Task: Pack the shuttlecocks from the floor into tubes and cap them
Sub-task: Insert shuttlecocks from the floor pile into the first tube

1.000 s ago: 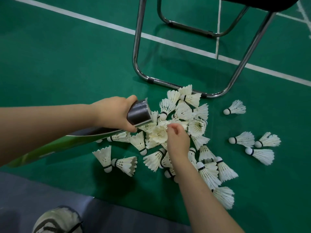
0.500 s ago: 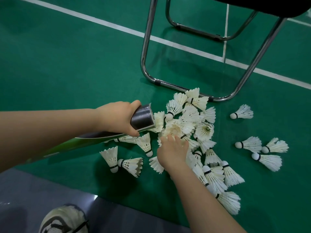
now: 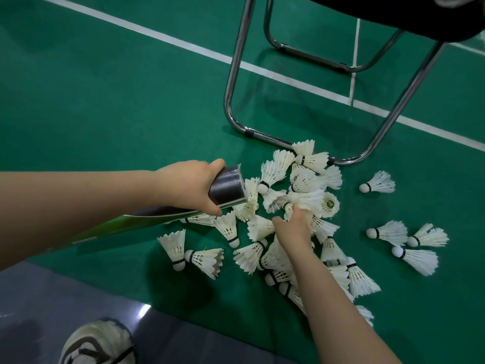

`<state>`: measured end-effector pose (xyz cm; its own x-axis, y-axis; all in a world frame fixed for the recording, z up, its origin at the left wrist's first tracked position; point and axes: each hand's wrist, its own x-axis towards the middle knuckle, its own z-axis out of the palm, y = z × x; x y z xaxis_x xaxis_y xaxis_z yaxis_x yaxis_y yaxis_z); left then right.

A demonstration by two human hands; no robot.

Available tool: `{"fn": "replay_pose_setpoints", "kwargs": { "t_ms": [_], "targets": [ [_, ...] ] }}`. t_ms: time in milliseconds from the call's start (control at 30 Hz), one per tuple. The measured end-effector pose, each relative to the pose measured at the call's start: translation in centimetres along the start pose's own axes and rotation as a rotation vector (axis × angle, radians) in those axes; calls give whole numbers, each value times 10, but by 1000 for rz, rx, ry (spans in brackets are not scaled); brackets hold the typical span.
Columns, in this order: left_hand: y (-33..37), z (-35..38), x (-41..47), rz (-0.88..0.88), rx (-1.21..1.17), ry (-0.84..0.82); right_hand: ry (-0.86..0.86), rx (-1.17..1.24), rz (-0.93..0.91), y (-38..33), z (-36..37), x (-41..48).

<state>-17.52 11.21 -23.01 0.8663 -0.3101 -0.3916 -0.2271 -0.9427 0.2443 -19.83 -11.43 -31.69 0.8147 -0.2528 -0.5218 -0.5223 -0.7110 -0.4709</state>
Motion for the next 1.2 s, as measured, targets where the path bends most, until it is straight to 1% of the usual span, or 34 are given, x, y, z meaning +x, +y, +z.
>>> {"fn": "replay_pose_setpoints", "kwargs": {
  "t_ms": [67, 100, 133, 233, 267, 333, 400, 500, 567, 633, 833, 900, 1000, 1067, 1133, 1200],
  "targets": [
    [1, 1, 0, 5, 2, 0, -44, 80, 18, -3, -2, 3],
    [1, 1, 1, 6, 5, -1, -31, 169, 20, -5, -4, 2],
    [2, 2, 1, 7, 9, -4, 17, 279, 20, -6, -6, 0],
    [4, 4, 4, 4, 25, -15, 283, 604, -40, -3, -19, -15],
    [5, 4, 5, 5, 25, -18, 347, 686, -73, -4, -23, -21],
    [8, 3, 8, 11, 26, -20, 422, 745, -148, -7, -29, -31],
    [14, 1, 11, 25, 26, -19, 451, 786, -225, -12, -33, -39],
    [26, -1, 13, 59, 20, -16, 435, 917, -313, -21, -41, -52],
    [36, -3, 13, 82, 18, -26, 362, 971, -354, -24, -45, -61],
    [47, -3, 11, 104, 21, -27, 244, 949, -391, -26, -48, -68],
    [64, -13, 7, 129, 5, -4, -189, 715, -406, -26, -66, -77],
    [67, -16, 3, 144, 17, 2, -357, 626, -458, -24, -74, -75],
    [77, -17, -5, 209, 76, 6, -627, 497, -520, -22, -84, -71],
    [82, -16, -9, 253, 114, -3, -783, 438, -506, -23, -90, -70],
    [83, -15, -11, 269, 147, -22, -875, 401, -487, -24, -91, -73],
    [80, -12, -11, 263, 164, -39, -865, 406, -455, -25, -82, -76]
  ]
}}
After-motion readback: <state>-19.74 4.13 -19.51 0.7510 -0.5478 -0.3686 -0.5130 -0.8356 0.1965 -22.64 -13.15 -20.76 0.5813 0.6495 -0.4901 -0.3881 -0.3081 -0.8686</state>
